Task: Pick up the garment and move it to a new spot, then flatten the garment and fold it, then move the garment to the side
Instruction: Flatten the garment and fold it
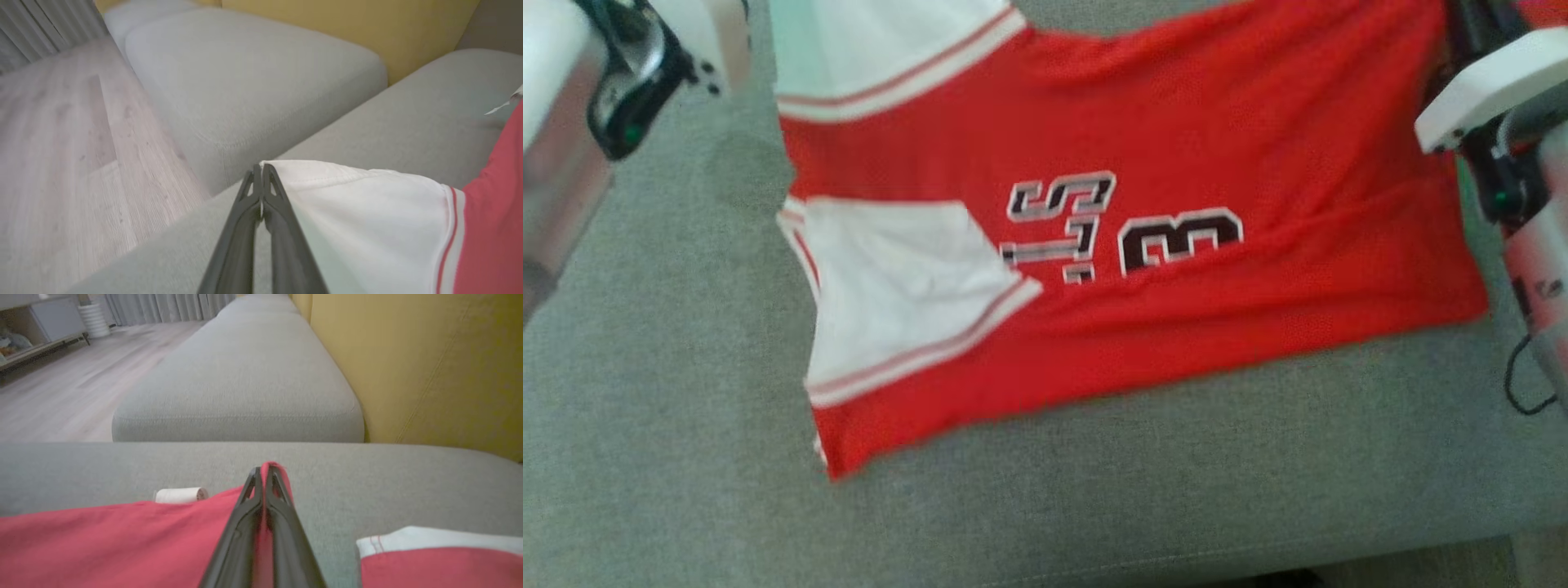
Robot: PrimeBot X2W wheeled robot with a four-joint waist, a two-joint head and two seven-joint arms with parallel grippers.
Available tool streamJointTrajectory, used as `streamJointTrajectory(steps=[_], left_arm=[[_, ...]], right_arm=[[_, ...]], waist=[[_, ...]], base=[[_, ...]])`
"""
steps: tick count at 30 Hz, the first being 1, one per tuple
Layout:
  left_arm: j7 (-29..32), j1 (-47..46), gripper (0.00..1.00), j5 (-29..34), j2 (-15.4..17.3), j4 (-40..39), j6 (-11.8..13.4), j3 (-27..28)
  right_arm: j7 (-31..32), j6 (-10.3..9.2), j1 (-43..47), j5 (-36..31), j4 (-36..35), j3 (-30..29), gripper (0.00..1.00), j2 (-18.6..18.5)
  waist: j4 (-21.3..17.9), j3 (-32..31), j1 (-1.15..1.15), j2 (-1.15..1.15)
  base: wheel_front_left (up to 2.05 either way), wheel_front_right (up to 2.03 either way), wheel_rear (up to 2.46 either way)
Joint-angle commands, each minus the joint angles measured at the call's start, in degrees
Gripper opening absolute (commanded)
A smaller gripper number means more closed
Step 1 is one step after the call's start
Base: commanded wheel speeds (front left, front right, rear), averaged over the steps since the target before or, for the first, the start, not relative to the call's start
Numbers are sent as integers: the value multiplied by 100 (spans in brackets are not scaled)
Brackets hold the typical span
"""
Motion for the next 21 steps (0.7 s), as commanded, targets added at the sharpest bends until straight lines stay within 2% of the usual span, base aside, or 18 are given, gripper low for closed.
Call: streamJointTrajectory(steps=[1, 6, 11, 15, 21], left_arm=[[-215, -459, 0, 93, 198, -53, 11, 293], [-712, -590, 0, 98, 260, -241, 11, 258], [-1060, -216, 0, 154, 630, -863, 33, 39], [-1332, 471, 0, 244, 974, -1478, 277, -130], [-1535, 1535, 0, 250, 1449, -2559, 777, -387]], right_arm=[[-160, 21, -122, 66, -113, -11, 0, -109], [-337, 21, -164, 197, -173, 100, 0, -357], [-231, 21, 169, 532, -383, 306, 0, -686], [-165, 21, 608, 762, -600, 410, 0, -947], [-134, 21, 1324, 1066, -830, 380, 0, -1257]], waist=[[18, -39, 0, 0], [99, -108, 0, 0], [233, -181, 0, 0], [346, -301, 0, 0], [476, -500, 0, 0]], base=[[0, 0, 0], [0, 0, 0], [0, 0, 0], [0, 0, 0], [0, 0, 0]])
